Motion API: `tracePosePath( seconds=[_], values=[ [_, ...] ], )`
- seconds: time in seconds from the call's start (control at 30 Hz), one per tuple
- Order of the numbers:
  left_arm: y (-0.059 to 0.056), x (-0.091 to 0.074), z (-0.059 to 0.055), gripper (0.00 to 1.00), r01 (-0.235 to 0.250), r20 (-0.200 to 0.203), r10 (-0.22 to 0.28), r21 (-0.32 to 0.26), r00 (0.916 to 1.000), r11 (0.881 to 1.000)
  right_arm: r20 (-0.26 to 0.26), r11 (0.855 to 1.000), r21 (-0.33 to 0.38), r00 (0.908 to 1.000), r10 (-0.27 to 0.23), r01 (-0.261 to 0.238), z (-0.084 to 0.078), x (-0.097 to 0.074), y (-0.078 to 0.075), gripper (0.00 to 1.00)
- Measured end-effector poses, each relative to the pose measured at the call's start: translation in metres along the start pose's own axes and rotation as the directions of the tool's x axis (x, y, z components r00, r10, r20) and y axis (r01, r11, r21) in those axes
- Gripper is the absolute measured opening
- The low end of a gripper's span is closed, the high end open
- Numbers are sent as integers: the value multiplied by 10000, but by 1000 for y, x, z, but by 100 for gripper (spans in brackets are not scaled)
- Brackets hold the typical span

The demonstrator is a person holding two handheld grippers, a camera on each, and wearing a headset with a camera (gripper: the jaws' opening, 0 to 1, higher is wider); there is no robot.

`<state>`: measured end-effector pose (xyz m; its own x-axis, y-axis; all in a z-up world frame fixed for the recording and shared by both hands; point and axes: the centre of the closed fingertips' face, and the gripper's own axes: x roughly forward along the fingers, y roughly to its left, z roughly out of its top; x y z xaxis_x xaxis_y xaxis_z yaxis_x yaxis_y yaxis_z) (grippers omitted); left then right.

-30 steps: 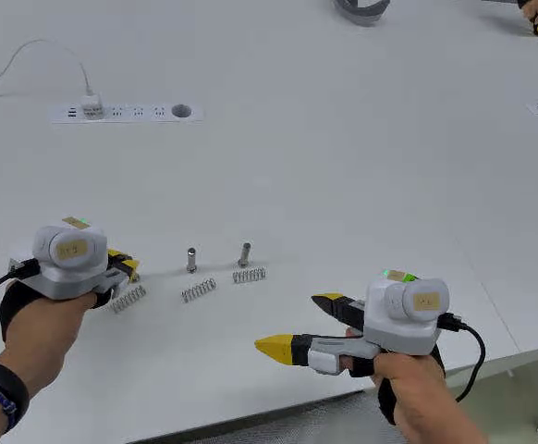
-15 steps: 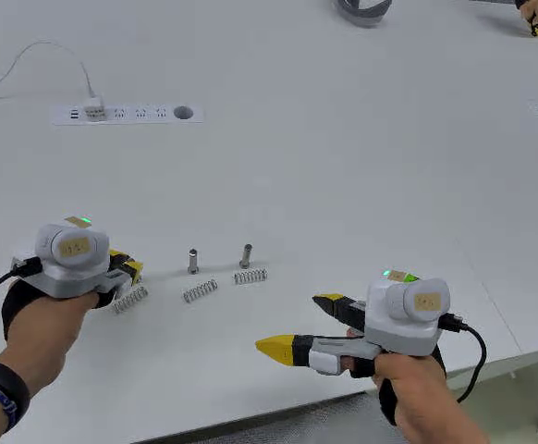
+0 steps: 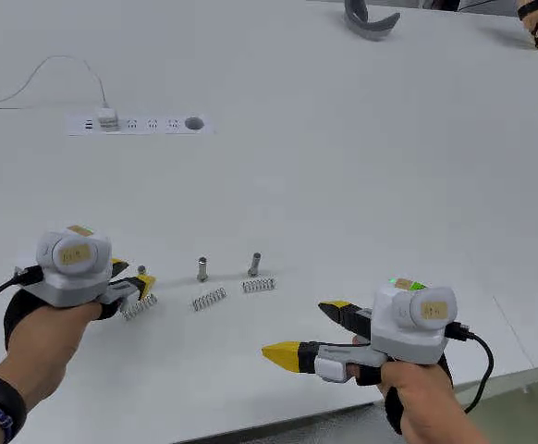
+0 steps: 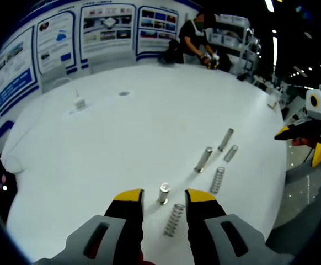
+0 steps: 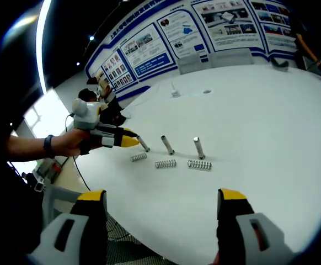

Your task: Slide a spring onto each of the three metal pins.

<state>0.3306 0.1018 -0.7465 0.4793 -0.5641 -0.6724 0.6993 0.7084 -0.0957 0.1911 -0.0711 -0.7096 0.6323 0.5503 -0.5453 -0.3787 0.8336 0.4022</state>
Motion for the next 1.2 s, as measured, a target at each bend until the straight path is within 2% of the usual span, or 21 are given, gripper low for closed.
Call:
tracePosePath(
  seconds=[0.63, 0.97, 1.1, 1.2],
  values=[
    [9, -34, -20, 44, -277, 243, 284, -301, 9993, 9992, -293, 9990, -342, 9992, 269, -279, -3, 10, 5, 84],
    [9, -52, -30, 55, -156, 582, 187, -546, 9981, 9984, -527, 9962, -808, 9982, 287, -329, -1, 18, 5, 85],
    [8, -56, -36, 61, 31, 553, 4, -637, 9985, 9980, -745, 9941, -971, 9964, 407, -478, -3, 21, 7, 86],
    [8, -61, -40, 64, 37, 499, -12, -496, 9988, 9988, -936, 9910, -1217, 9946, 441, -554, -5, 24, 9, 86]
  ],
)
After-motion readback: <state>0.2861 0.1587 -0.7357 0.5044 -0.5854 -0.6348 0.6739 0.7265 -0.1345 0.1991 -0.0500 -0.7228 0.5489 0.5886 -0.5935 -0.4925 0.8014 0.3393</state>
